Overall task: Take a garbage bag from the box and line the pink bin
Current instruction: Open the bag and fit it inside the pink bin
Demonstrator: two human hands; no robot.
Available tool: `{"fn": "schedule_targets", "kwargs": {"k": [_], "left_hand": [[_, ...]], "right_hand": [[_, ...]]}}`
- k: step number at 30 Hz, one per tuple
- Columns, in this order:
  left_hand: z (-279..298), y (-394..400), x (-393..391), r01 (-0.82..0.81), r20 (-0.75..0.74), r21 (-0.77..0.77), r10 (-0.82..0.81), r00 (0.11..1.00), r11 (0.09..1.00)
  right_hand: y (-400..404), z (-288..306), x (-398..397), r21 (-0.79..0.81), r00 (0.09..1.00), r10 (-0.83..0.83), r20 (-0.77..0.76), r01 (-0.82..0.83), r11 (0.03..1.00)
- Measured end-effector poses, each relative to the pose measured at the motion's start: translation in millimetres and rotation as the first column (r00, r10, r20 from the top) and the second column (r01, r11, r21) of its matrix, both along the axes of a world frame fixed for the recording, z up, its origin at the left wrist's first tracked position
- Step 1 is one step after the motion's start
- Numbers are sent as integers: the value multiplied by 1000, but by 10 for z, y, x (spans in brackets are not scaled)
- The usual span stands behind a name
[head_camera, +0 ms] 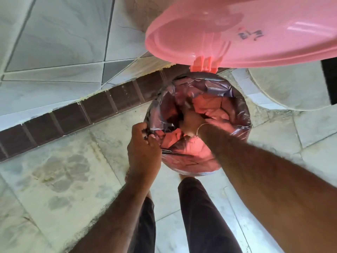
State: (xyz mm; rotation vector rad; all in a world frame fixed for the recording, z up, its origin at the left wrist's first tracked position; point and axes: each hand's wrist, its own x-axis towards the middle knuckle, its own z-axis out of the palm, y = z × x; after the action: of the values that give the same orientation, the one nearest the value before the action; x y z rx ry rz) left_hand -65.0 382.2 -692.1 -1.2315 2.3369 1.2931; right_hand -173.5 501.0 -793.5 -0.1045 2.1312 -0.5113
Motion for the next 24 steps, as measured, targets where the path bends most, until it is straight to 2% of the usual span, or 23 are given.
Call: {"fn": "schedule_targets", "kwargs": {"k": [2, 3, 4, 6, 8, 10, 11, 12, 14, 16, 18, 20, 21, 22, 24], "left_hand": [[-31, -21, 19, 16, -11, -2, -16, 1000, 1000], [-54, -28, 25, 18, -15, -6, -18, 1000, 1000], [-69, -32, 26, 16, -21, -10, -16, 1000, 1000], [-85, -34, 30, 22, -31, -17, -23, 999, 1000], [-73, -27, 22, 29, -32, -9, -29, 999, 1000], [-57, -29, 11, 24, -23, 9, -23, 999, 1000], [-53, -30, 7, 21, -17, 13, -21, 1000, 1000], [-51, -29, 8, 21, -15, 16, -21, 1000, 1000], [-43, -17, 5, 27, -16, 15, -27, 1000, 1000], [-37, -14, 2, 36, -17, 9, -35, 999, 999], [-39, -22, 2, 39, -8, 11, -39, 999, 999], [-45, -22, 3, 38, -3, 9, -38, 999, 999], [-47, -13, -2, 35, -4, 8, -35, 999, 999], [-48, -10, -3, 27, -5, 7, -27, 1000, 1000], [-46, -12, -2, 19, -8, 8, -19, 1000, 1000]], "right_hand": [[-130, -172, 195, -17, 937, 198, 288, -202, 979], [-183, -223, 314, -33, 907, 214, 362, -217, 976], [-228, -249, 419, -62, 908, 174, 382, -162, 985], [-277, -247, 574, -186, 941, -5, 338, 72, 980], [-213, -286, 619, -271, 963, -219, 157, 255, 928], [-77, -355, 562, -190, 921, -367, -128, 340, 921], [2, -364, 499, -119, 901, -367, -231, 348, 930], [73, -341, 390, -48, 908, -340, -244, 339, 940], [253, -376, 184, 64, 968, -223, -112, 231, 971], [437, -528, -31, 113, 977, -157, -147, 174, 978], [512, -533, -178, 109, 977, -156, -144, 172, 979], [466, -380, -179, 88, 996, -61, -72, 67, 994], [457, -338, -154, 59, 997, -60, -42, 62, 996], [412, -312, -101, 96, 990, -126, -66, 132, 987], [296, -256, 84, 135, 960, -208, -185, 235, 963]]}}
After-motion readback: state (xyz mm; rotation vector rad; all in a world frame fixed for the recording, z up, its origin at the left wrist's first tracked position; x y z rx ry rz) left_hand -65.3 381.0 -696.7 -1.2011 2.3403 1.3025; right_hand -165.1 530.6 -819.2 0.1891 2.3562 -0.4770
